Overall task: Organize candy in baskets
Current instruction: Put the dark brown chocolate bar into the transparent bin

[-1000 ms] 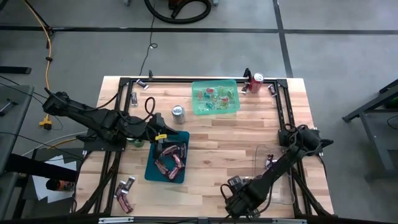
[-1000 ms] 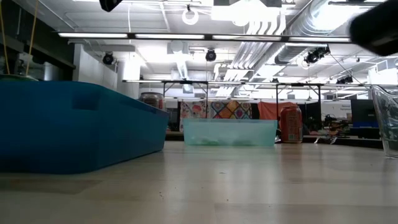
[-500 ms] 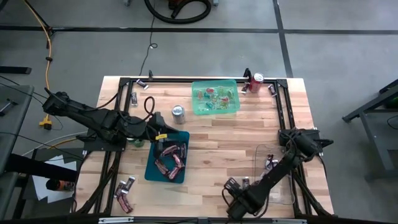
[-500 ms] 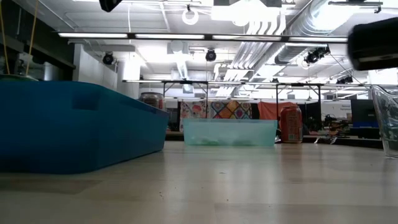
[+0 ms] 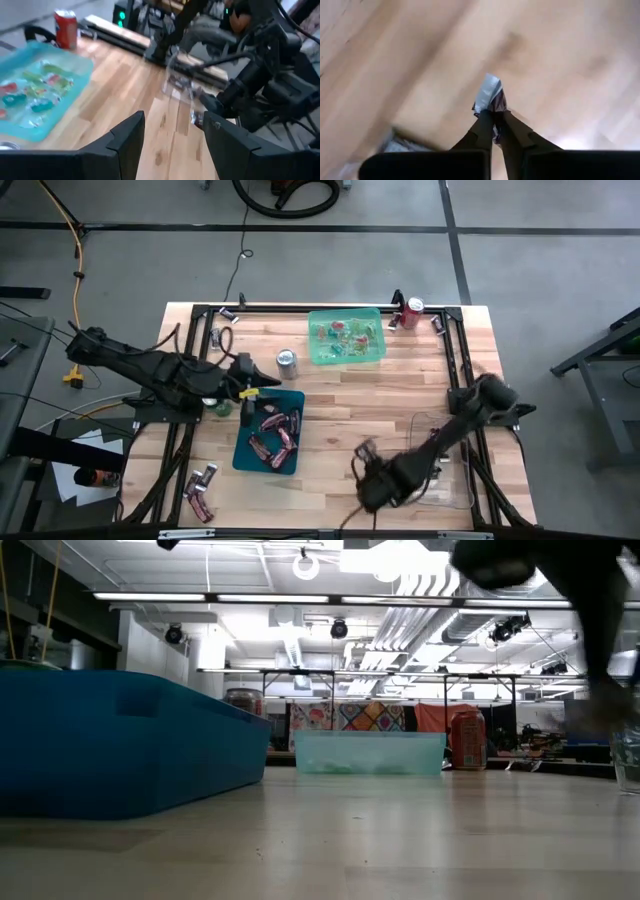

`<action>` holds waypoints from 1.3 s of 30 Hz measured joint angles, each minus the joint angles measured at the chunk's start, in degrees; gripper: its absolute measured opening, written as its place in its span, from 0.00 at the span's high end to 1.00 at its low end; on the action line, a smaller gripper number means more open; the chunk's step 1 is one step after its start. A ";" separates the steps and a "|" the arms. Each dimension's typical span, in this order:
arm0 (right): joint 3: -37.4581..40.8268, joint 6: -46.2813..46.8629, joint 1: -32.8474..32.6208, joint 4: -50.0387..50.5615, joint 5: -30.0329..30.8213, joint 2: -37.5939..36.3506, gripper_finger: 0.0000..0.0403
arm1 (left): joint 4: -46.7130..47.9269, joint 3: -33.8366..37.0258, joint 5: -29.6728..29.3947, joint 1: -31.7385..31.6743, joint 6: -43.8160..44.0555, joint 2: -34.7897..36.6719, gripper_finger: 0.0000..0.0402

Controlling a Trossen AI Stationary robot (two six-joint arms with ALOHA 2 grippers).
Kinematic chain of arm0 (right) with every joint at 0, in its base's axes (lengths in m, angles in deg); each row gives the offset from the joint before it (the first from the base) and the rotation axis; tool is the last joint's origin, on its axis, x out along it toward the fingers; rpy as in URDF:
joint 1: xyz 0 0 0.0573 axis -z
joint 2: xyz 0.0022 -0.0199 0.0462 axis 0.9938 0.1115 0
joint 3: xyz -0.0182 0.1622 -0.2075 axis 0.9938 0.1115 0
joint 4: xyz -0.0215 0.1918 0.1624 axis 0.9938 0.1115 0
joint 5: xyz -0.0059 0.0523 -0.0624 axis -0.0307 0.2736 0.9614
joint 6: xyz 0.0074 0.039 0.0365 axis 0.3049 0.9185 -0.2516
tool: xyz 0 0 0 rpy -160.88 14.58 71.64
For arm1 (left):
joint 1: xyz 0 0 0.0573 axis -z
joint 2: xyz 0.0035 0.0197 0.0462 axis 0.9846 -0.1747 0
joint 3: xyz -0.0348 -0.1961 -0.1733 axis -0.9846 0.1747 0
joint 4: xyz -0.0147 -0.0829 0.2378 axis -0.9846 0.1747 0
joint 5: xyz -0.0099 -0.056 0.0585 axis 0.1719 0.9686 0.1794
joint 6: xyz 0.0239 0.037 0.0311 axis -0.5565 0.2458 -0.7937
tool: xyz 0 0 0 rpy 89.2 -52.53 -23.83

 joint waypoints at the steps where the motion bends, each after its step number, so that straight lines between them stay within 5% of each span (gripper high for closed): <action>1: -0.02 1.58 0.96 1.52 0.01 -1.86 0.98 | -0.19 0.00 -0.67 0.00 0.01 0.54 0.53; 9: 2.68 28.95 1.76 14.23 6.24 -20.52 0.99 | -0.07 0.00 -4.32 -0.02 -0.02 3.16 0.53; 16: 14.51 64.90 -11.07 15.16 6.50 -36.39 1.00 | -0.02 0.02 -4.94 -0.02 0.00 2.74 0.53; 22: 23.00 88.52 -18.01 14.34 4.47 -41.04 1.00 | -0.22 0.00 -5.02 -0.02 0.00 2.81 0.53; 39: 26.04 93.77 -16.34 12.63 -1.55 -41.14 0.97 | -0.17 0.00 -5.04 -0.02 0.00 2.81 0.53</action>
